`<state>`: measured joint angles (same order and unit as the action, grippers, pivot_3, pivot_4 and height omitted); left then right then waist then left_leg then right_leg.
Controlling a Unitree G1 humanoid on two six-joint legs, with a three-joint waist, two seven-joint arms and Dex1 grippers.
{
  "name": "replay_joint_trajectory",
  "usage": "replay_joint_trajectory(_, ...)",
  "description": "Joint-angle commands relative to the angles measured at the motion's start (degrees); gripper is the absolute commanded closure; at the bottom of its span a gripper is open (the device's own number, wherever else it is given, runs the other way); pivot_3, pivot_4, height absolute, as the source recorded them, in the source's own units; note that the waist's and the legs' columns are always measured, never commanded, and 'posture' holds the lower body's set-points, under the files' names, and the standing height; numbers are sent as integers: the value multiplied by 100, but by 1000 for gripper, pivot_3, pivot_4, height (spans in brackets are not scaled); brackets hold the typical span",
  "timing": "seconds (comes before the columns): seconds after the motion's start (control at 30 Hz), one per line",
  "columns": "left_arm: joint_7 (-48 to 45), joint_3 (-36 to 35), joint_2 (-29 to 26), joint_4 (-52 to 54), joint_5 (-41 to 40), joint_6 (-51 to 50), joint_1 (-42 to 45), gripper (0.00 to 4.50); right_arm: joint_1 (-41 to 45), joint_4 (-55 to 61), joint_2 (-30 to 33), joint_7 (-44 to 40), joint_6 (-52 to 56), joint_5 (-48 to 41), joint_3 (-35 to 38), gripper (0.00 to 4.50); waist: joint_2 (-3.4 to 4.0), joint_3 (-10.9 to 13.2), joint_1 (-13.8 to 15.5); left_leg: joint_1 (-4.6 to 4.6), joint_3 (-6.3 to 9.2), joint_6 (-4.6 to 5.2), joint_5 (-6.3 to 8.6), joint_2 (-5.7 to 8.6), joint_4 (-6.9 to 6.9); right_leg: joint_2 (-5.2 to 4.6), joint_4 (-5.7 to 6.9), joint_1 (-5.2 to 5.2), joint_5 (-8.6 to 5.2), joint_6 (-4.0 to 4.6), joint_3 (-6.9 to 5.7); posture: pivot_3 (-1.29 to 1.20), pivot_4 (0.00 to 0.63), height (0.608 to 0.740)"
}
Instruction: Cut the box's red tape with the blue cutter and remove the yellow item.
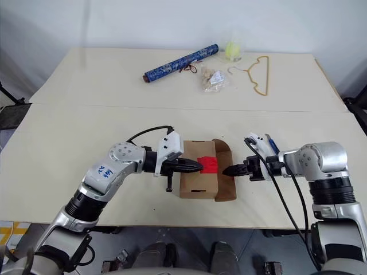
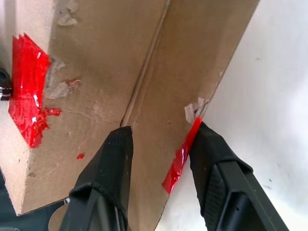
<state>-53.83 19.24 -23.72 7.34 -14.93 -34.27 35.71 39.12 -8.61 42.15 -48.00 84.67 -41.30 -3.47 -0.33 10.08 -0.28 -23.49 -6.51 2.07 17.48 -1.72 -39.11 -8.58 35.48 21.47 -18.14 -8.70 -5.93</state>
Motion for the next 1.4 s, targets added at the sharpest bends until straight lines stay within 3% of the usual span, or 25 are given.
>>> replay_joint_trajectory(0.03,-8,165,-30,-116,124,-34,-106,4500,-17,-102,-241,-161,-58,60,-419,2645,-2,-1,-5,3,-2,-1,1,-1,0,0,1,0,0,1,1,0,150,740)
replay_joint_trajectory(0.13,-2,164,-18,-130,129,-14,-102,4500,44,-283,-390,-203,-168,179,-502,3011,-4,-4,-11,10,-7,-3,2,-4,1,0,3,-3,0,4,2,0,150,740)
replay_joint_trajectory(0.27,-4,148,-36,-130,131,12,-107,4500,29,-373,-487,-268,-266,310,-603,4323,-4,-4,-13,14,-12,-5,3,-7,2,0,4,-3,1,8,4,0,150,740)
replay_joint_trajectory(0.3,-3,146,-40,-135,135,21,-108,4500,13,-360,-473,-311,-275,321,-621,4453,-4,-4,-13,14,-12,-5,3,-7,2,0,4,-2,0,8,4,0,150,740)
replay_joint_trajectory(0.6,77,81,-43,-184,157,107,-175,4500,5,42,-173,-237,3,289,-345,4453,-4,-5,7,14,-12,-9,5,-8,10,-1,4,1,0,11,3,0,150,740)
replay_joint_trajectory(0.87,713,23,544,-457,238,84,-257,4500,702,936,783,-99,783,-122,-199,4453,9,1,143,-3,-7,-1,11,1,6,-14,-9,7,0,9,-2,0,150,740)
replay_joint_trajectory(1.1,1356,-183,891,-816,369,203,-201,4500,1510,989,1364,510,783,-1130,-537,4453,10,2,154,-24,-9,0,12,0,6,-11,-40,14,1,8,-12,0,150,740)
replay_joint_trajectory(1.4,1358,-394,584,-718,329,78,-281,4500,2040,779,1461,2085,783,-2948,-684,4453,10,2,159,-23,-9,1,12,-3,5,-12,-43,12,2,9,-15,0,150,740)
